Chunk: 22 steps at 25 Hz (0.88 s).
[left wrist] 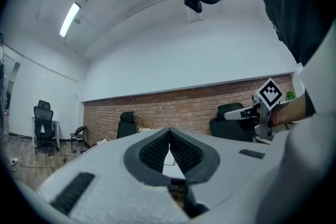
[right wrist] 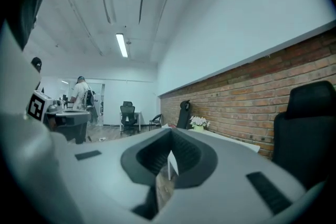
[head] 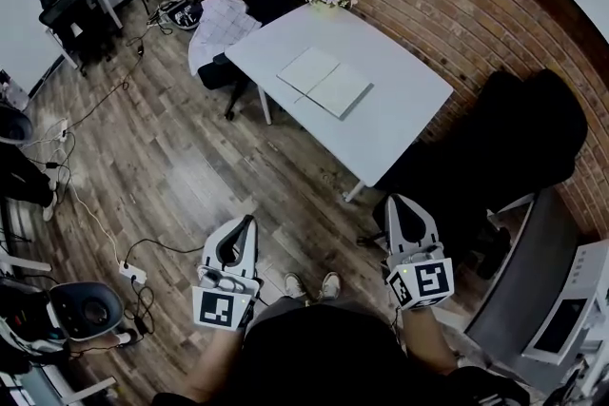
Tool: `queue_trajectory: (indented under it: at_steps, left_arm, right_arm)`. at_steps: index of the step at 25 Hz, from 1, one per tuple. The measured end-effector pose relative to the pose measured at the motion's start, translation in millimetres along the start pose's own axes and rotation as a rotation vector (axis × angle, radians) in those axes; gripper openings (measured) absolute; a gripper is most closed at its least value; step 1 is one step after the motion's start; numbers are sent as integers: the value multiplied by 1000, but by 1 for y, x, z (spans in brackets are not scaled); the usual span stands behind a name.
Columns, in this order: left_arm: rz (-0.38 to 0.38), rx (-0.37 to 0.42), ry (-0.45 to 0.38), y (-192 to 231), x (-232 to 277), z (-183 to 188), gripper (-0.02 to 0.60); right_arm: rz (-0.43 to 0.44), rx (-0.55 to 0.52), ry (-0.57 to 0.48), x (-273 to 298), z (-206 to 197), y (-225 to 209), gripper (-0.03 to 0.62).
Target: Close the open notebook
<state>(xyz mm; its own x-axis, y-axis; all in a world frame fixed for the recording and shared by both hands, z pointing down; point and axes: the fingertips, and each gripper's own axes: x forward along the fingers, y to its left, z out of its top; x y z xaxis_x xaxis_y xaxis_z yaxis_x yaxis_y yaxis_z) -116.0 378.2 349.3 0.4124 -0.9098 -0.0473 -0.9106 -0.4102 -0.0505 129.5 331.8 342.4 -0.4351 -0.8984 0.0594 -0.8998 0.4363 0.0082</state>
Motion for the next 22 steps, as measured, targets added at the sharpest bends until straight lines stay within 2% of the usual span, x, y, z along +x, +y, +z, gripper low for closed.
queue_trajectory:
  at_steps: [8,12,18,22]
  left_arm:
    - [-21,-46,-3,27,-5,-24,25]
    - [-41,-65,30,34,0,-34,25]
    - [-51,-47,42,54,35,-41,25]
    - [-47,-53,56,67,74,-53,25]
  right_arm:
    - [-33,-33,51,11,-13,22,14]
    - [-38,-25,77,22,-19,26,14]
    - [-38,-5,71,62,-24,14,14]
    - [-24,25,80,110,-36,-9,14]
